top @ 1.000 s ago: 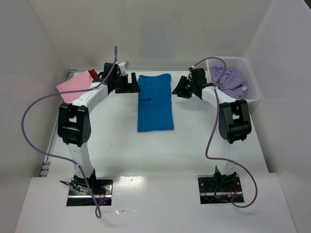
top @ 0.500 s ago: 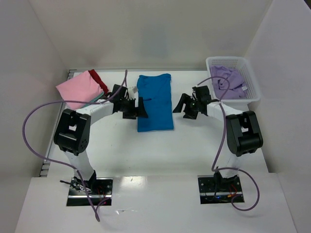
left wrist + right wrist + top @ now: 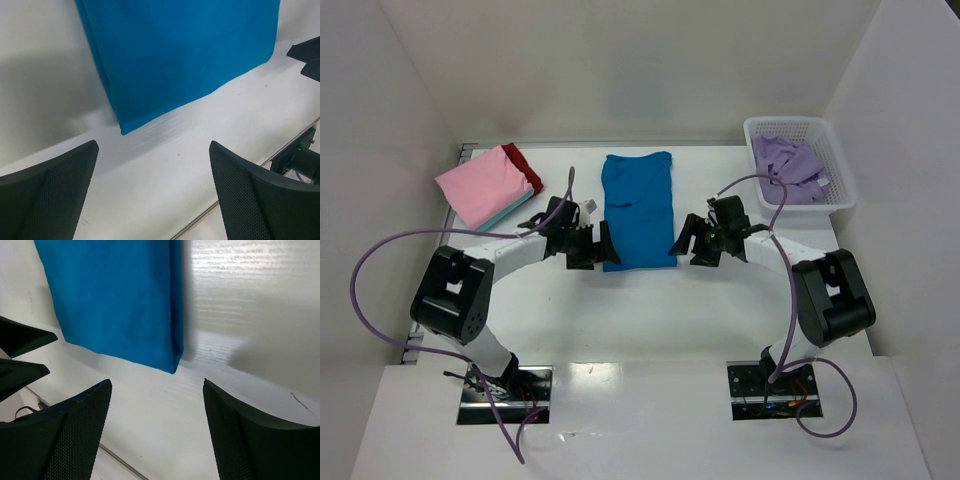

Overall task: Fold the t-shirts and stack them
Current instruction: Grab one side of the 2/3 rectangular tshirt with both arms

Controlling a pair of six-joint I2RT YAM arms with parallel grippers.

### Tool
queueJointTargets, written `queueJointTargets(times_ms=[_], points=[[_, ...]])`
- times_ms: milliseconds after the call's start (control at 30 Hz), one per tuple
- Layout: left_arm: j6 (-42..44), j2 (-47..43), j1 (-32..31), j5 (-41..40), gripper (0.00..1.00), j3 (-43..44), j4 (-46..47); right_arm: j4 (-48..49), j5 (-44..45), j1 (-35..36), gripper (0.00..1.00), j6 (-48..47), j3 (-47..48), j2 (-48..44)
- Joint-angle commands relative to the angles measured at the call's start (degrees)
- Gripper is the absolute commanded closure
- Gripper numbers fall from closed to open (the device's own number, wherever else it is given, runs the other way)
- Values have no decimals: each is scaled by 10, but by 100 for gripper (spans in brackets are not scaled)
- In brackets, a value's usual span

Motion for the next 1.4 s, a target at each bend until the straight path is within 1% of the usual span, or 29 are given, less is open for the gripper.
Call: queueJointTargets(times_ms=[0, 67, 200, 233, 400, 433, 533, 700, 800, 933, 1033, 1100, 1133, 1200, 1233, 1267, 1367], points=[[-18, 5, -8, -1, 1, -6, 31, 17, 6, 6, 21, 11, -16, -21], [-18, 10, -8, 5, 1, -6, 37, 17, 12, 6, 22, 16, -16, -16], [-18, 24, -8, 5, 7, 0, 43, 37, 6, 6, 29, 21, -16, -5], [-18, 31, -8, 5, 7, 0, 43, 42, 6, 6, 31, 26, -16, 1], [-18, 43, -8, 5, 12, 5, 48, 60, 1, 11, 33, 32, -16, 30], [-18, 48, -8, 5, 13, 5, 48, 60, 1, 11, 35, 32, -16, 30], [-13, 54, -8, -1, 15, 5, 48, 60, 1, 18, 35, 32, -16, 42], [-13, 67, -8, -1, 20, 11, 53, 67, 1, 23, 37, 32, -16, 63], [-13, 79, -8, -1, 22, 11, 53, 73, 1, 29, 37, 32, -16, 74], [-13, 85, -8, -1, 23, 16, 59, 73, 6, 29, 41, 32, -11, 74], [-13, 91, -8, -1, 24, 16, 59, 73, 6, 29, 49, 32, -6, 74], [-13, 91, -8, -6, 25, 16, 53, 73, 6, 29, 49, 32, -6, 80], [-13, 91, -8, -6, 25, 16, 53, 73, 6, 29, 51, 32, -6, 86], [-13, 85, -8, -6, 29, 10, 48, 73, 6, 29, 55, 32, -1, 92], [-13, 85, -8, -11, 33, 10, 48, 73, 6, 29, 56, 32, -1, 92], [-13, 85, -8, -11, 36, 4, 48, 73, 6, 29, 61, 32, -1, 92], [-13, 85, -8, -11, 47, 4, 48, 78, 6, 29, 69, 32, -1, 97]])
